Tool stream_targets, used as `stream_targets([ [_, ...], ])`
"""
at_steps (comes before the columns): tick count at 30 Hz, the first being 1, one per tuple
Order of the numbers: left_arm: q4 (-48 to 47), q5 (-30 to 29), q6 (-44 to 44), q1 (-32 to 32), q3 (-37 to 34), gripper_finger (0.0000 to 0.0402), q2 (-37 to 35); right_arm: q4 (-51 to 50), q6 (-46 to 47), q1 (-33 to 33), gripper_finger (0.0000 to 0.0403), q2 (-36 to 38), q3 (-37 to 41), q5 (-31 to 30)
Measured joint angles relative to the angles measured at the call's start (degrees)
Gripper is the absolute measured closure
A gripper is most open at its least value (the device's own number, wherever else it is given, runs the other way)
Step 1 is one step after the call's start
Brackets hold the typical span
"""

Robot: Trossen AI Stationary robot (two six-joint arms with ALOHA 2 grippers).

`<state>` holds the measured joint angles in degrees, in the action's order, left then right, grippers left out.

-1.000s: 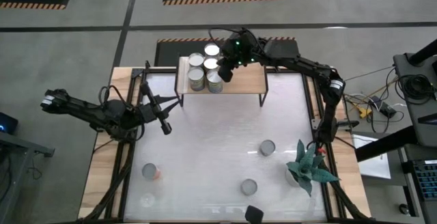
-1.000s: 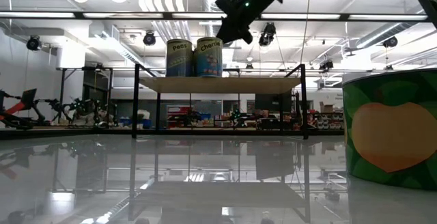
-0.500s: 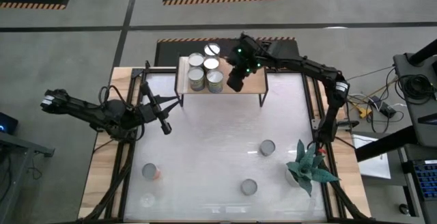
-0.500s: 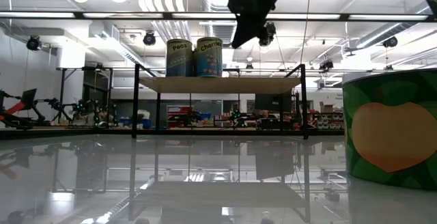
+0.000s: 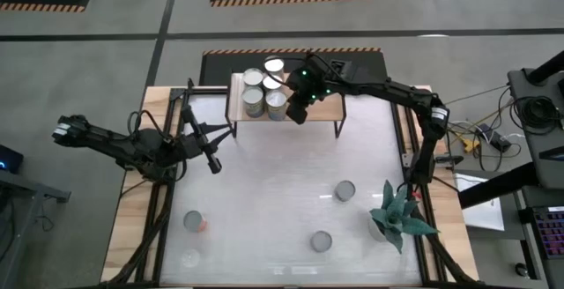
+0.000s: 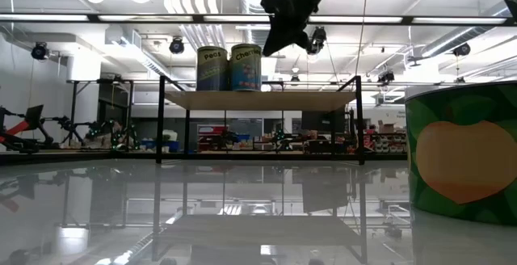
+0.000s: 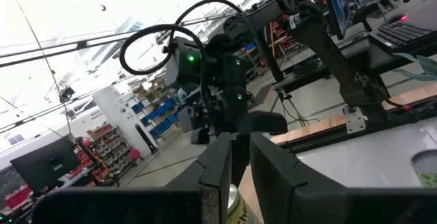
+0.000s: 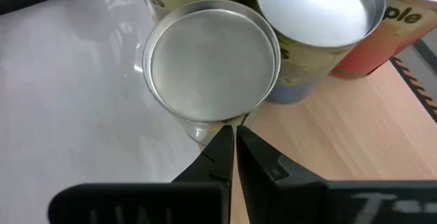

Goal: Pick and place cans onto a shelf
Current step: Adjust the canned cherries on the shelf

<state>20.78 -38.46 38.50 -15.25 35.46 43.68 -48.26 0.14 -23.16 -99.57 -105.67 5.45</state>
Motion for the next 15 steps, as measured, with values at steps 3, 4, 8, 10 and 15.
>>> stream_targets([
  [3, -0.02, 0.0, -0.01, 0.0, 0.0, 0.0365, 0.0, -2.51, -0.04, -0.06, 0.0394, 0.25, -0.27, -0.14],
  [4, -0.03, 0.0, 0.0, -0.01, 0.01, 0.0365, 0.0, -3.44, -0.04, -0.08, 0.0394, 0.34, -0.53, -0.68],
  [8, -0.26, 0.0, 0.0, 0.0, 0.0, 0.0365, 0.0, -3.43, 0.22, -0.08, 0.0394, 0.73, -0.29, -1.07],
  [10, -0.25, 0.01, 0.0, 0.0, 0.0, 0.0365, 0.0, -2.65, 0.01, -0.08, 0.0394, 0.15, 0.28, -0.97],
  [15, -0.25, 0.02, 0.0, 0.0, 0.0, 0.0365, 0.0, 1.5, -0.1, 0.3, 0.0394, -2.12, 1.09, -0.96],
])
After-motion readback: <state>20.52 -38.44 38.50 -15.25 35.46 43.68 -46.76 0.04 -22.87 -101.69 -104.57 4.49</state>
